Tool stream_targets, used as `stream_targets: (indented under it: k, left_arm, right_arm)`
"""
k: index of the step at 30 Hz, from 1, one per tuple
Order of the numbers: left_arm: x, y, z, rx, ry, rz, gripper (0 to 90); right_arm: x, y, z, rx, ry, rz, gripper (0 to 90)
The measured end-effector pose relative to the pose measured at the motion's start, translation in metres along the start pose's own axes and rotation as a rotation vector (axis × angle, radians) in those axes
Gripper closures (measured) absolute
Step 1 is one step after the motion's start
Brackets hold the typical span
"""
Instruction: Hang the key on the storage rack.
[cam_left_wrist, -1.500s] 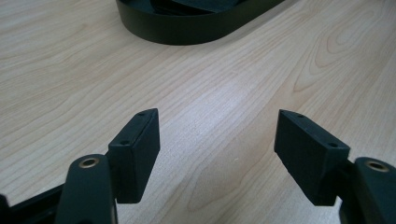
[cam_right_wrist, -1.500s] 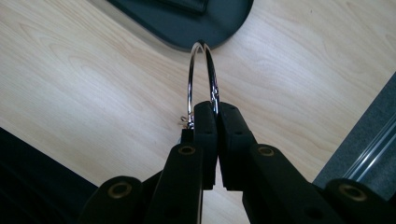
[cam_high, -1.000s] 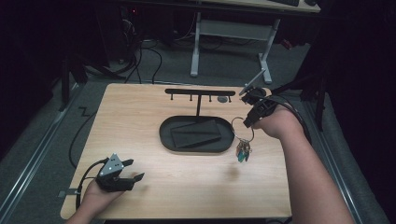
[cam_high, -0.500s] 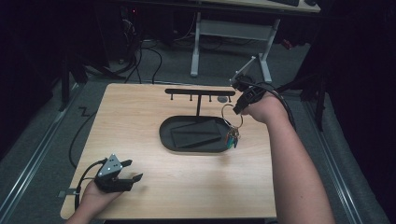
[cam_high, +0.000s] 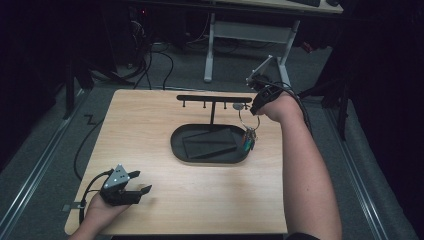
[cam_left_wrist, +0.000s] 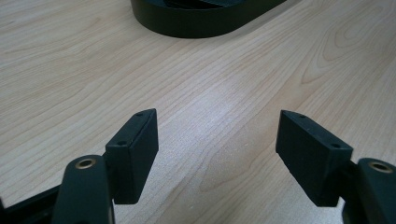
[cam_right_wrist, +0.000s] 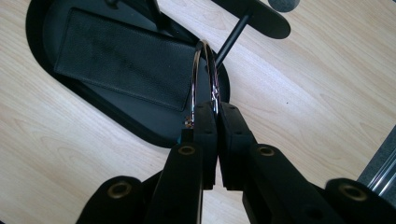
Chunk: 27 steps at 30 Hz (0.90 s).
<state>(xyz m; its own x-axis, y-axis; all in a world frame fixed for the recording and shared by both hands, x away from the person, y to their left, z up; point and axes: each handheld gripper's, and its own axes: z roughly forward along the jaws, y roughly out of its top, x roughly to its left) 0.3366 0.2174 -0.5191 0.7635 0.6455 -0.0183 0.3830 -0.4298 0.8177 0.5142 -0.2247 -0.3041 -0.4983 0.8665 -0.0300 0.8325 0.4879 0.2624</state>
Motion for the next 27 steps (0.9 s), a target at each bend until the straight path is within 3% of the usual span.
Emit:
stream_targets:
  k: [5,12,14,18,21,27]
  left_arm:
    - [0.000,0.000,0.002,0.002,-0.005,0.001,30.2]
    - [0.001,-0.001,0.002,0.000,-0.003,0.005,30.2]
    - [0.001,-0.001,0.002,0.002,-0.001,0.001,30.2]
    - [0.001,-0.001,0.001,-0.002,0.000,0.003,30.3]
    - [0.001,0.000,0.001,-0.004,0.000,0.005,30.3]
    - [-0.001,0.001,0.002,-0.014,-0.005,0.010,30.3]
  right_arm:
    - [-0.006,0.001,0.008,-0.013,-0.006,0.009,87.0]
    - [-0.007,0.006,0.021,-0.017,0.007,-0.014,86.3]
    - [-0.008,0.006,0.023,-0.030,-0.014,-0.010,81.7]
    - [-0.010,0.004,0.024,-0.044,-0.010,0.002,80.1]
    - [-0.010,-0.001,0.023,-0.069,-0.019,0.010,71.2]
    - [-0.006,-0.017,0.018,-0.118,-0.081,0.028,55.5]
